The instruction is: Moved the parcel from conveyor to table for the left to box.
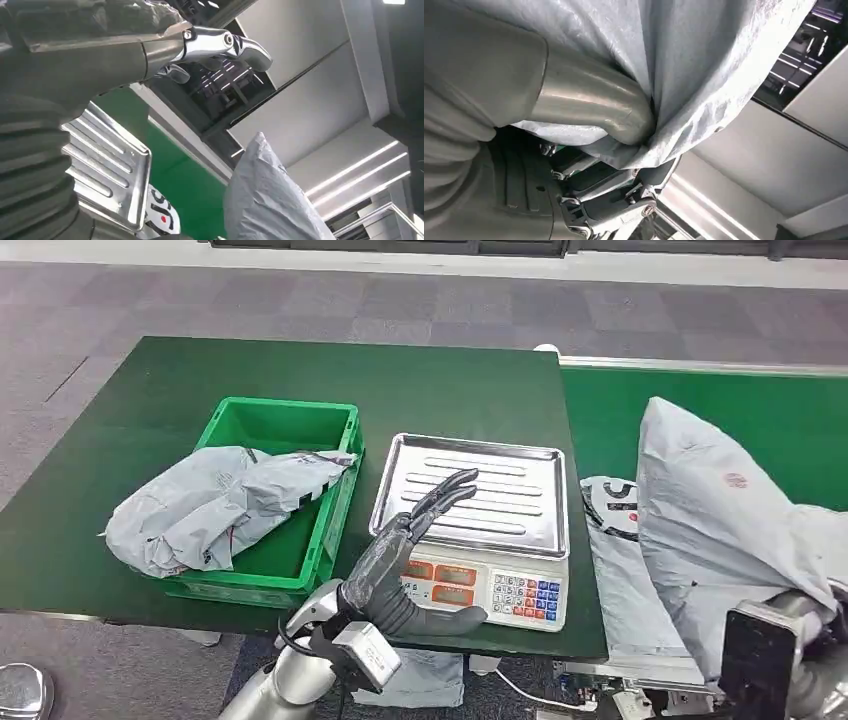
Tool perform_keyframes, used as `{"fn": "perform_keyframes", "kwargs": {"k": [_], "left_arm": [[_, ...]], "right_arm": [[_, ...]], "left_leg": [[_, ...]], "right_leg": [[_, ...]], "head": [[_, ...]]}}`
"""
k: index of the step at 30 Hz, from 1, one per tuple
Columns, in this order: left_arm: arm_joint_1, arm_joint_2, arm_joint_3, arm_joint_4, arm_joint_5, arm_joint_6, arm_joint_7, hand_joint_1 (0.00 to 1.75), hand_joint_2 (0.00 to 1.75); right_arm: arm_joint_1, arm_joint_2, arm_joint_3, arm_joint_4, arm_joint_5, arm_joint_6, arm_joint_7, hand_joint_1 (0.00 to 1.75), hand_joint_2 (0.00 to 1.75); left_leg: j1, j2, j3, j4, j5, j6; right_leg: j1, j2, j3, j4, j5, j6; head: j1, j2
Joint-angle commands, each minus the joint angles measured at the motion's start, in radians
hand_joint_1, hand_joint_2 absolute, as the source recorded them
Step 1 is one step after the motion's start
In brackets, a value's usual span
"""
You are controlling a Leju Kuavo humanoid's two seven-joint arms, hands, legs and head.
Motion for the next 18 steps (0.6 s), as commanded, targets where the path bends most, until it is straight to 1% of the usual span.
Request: {"fn": "perform_keyframes", "kwargs": {"k": [1,8,13,18], "left_arm": [[-0.033,0.022,-0.009,0.056,0.002,-0.003,0.005,0.0,1.75],[-0.045,0.016,-0.016,0.073,0.004,-0.009,0.002,0.0,1.75],[-0.057,0.017,-0.024,0.091,0.007,-0.012,0.001,0.0,1.75],[-0.049,0.016,-0.023,0.086,0.007,-0.012,0.001,0.0,1.75]], "right_arm": [[-0.041,-0.019,-0.003,0.068,0.001,0.006,0.004,1.75,1.75],[-0.037,-0.017,-0.009,0.057,0.005,0.01,0.008,1.75,1.75],[-0.034,-0.005,-0.032,0.047,0.023,0.054,0.014,1.75,1.75],[-0.04,-0.004,-0.032,0.058,0.029,0.056,0.015,1.75,1.75]], "left_leg": [[0.001,0.001,0.003,-0.002,0.0,0.0],[0.001,0.001,0.003,-0.002,0.0,0.0],[0.001,0.0,0.002,-0.002,0.001,0.0],[0.001,0.0,0.002,-0.002,0.0,0.0]], "right_leg": [[0.001,0.001,0.003,-0.003,0.001,-0.001],[0.002,0.001,0.003,-0.004,0.001,-0.001],[0.001,-0.001,0.003,-0.003,0.001,-0.001],[0.001,0.0,0.002,-0.002,0.001,-0.001]], "head": [[0.0,0.0],[0.0,0.0],[0.0,0.0],[0.0,0.0]]}}
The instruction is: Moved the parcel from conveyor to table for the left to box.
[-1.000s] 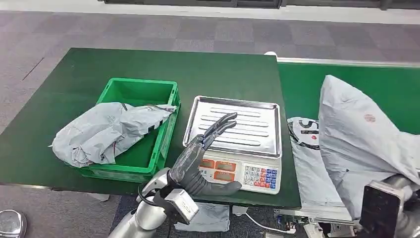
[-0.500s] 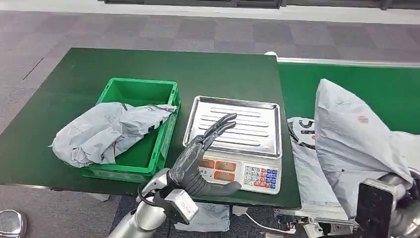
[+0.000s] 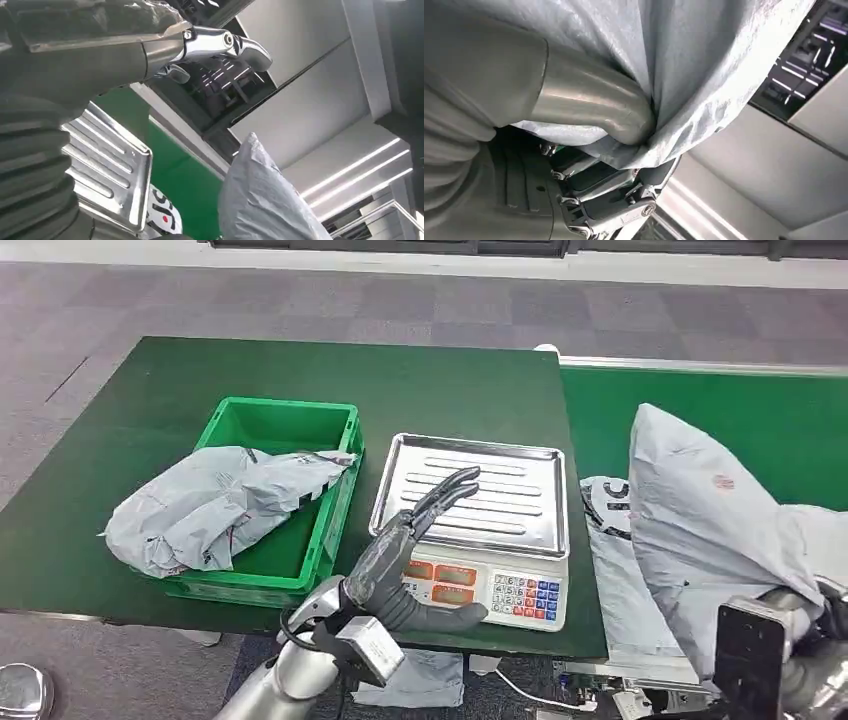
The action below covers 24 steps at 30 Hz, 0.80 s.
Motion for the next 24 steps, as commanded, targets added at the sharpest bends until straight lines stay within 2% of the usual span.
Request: {"fn": "perform_keyframes", "kwargs": {"k": [1,24], "left_arm": [[-0.025,0.016,-0.021,0.057,0.003,-0.008,0.002,0.0,1.75],[-0.041,0.022,-0.029,0.076,-0.002,-0.022,-0.001,0.0,1.75]], "right_arm": [[-0.04,-0.004,-0.031,0.053,0.012,0.017,0.0,1.75,1.75],[-0.053,-0.005,-0.027,0.066,0.011,0.015,0.004,1.75,1.75]], "left_leg": [[0.001,0.0,0.002,-0.002,0.0,0.0],[0.001,0.0,0.002,-0.002,0.0,0.0]], "right_leg": [[0.002,0.0,0.003,-0.003,0.001,-0.001],[0.001,0.0,0.003,-0.003,0.001,-0.001]], "head": [[0.0,0.0],[0.0,0.0]]}}
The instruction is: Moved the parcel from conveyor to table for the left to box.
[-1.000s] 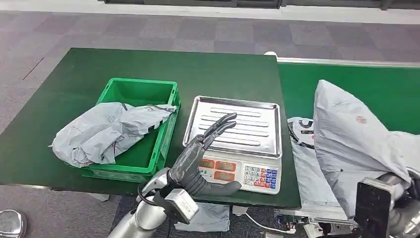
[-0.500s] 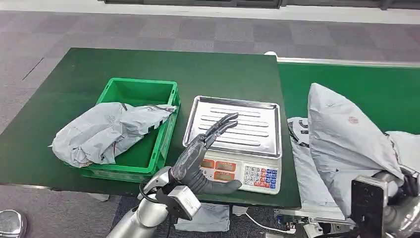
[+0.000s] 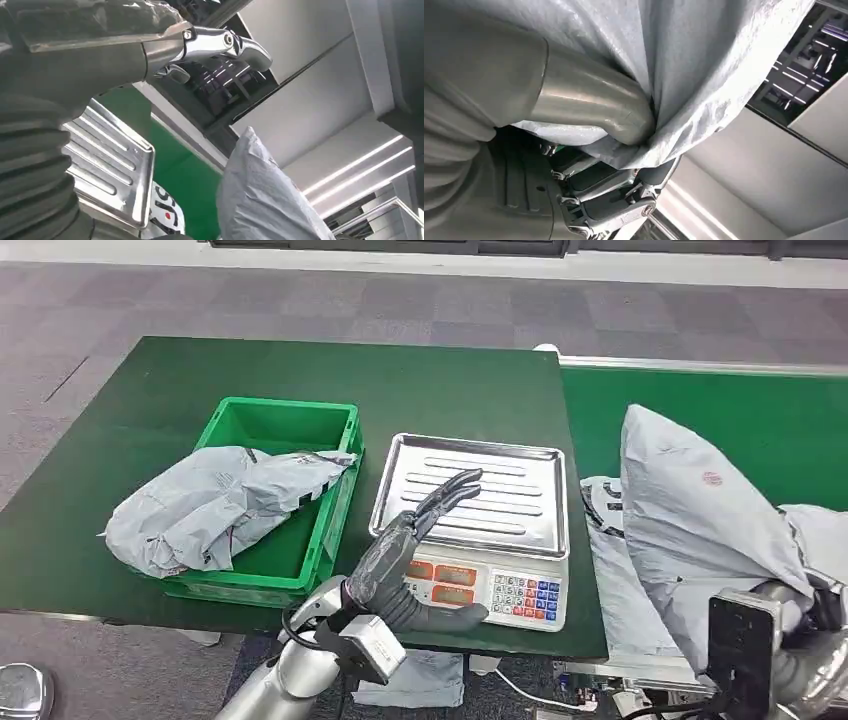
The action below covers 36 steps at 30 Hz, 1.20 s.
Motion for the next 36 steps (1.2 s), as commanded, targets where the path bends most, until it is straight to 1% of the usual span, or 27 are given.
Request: {"fn": "perform_keyframes", "kwargs": {"k": [1,27,29,36], "left_arm": [[-0.04,0.023,-0.033,0.066,-0.003,-0.015,0.003,0.0,1.75],[-0.045,0.021,-0.045,0.077,-0.01,-0.03,0.015,0.0,1.75],[-0.047,0.021,-0.046,0.08,-0.01,-0.03,0.015,0.0,1.75],[-0.042,0.023,-0.045,0.072,-0.011,-0.031,0.016,0.0,1.75]], "right_arm": [[-0.032,-0.004,-0.029,0.047,-0.009,-0.008,-0.009,1.75,1.75],[-0.025,0.005,-0.042,0.03,-0.019,-0.008,-0.026,1.75,1.75],[-0.025,0.007,-0.044,0.026,-0.02,-0.006,-0.024,1.75,1.75],[-0.026,0.009,-0.043,0.031,-0.014,-0.003,-0.026,1.75,1.75]], "left_leg": [[0.001,0.0,0.002,-0.001,0.0,0.0],[0.0,0.0,0.001,-0.001,0.0,0.0],[0.001,0.0,0.003,-0.003,0.001,0.0],[0.0,0.0,0.002,-0.001,0.0,0.0]], "right_leg": [[0.001,0.0,0.002,-0.002,0.001,-0.001],[0.0,-0.001,0.001,-0.001,0.0,0.0],[0.002,-0.001,0.003,-0.004,0.001,-0.001],[0.001,0.0,0.002,-0.002,0.0,-0.001]], "head": [[0.0,0.0],[0.0,0.0],[0.0,0.0],[0.0,0.0]]}}
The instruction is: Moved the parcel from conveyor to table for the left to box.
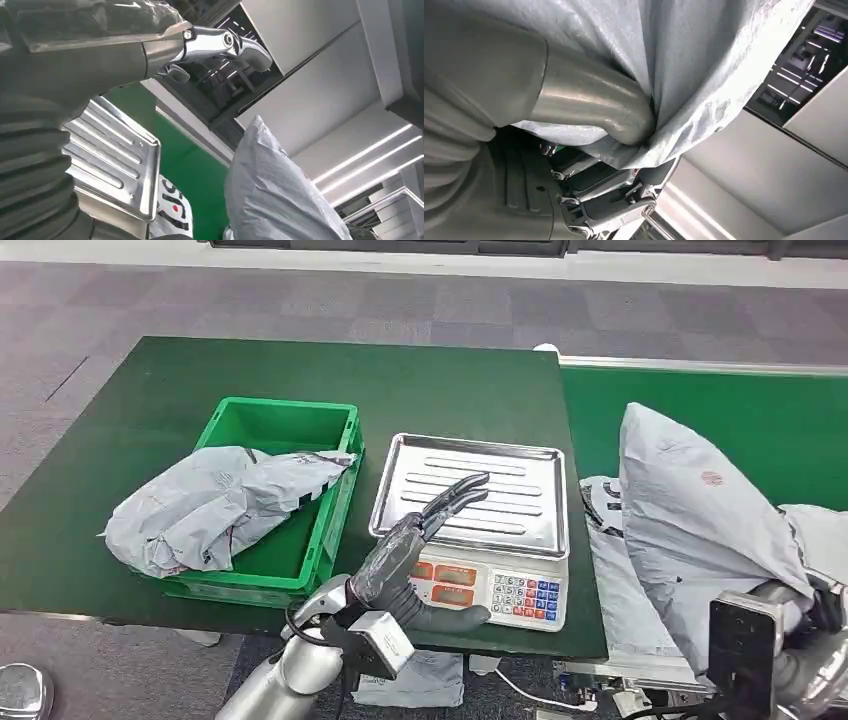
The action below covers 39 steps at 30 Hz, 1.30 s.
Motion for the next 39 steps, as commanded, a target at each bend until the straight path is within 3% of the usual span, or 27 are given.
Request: {"fn": "perform_keyframes", "kwargs": {"k": [1,39], "left_arm": [[-0.029,0.023,-0.045,0.048,-0.002,-0.009,0.005,0.0,1.75],[-0.033,0.022,-0.035,0.06,-0.002,-0.007,0.004,0.0,1.75]], "right_arm": [[-0.027,0.009,-0.043,0.03,0.004,0.001,-0.003,1.75,1.75],[-0.037,0.0,-0.03,0.053,0.002,-0.009,-0.008,1.75,1.75]], "left_leg": [[0.001,0.0,0.002,-0.002,0.0,0.0],[0.001,0.0,0.002,-0.002,0.0,0.0]], "right_leg": [[0.001,-0.001,0.003,-0.003,0.001,-0.001],[0.001,0.0,0.003,-0.002,0.001,-0.001]], "head": [[0.0,0.0],[0.0,0.0]]}}
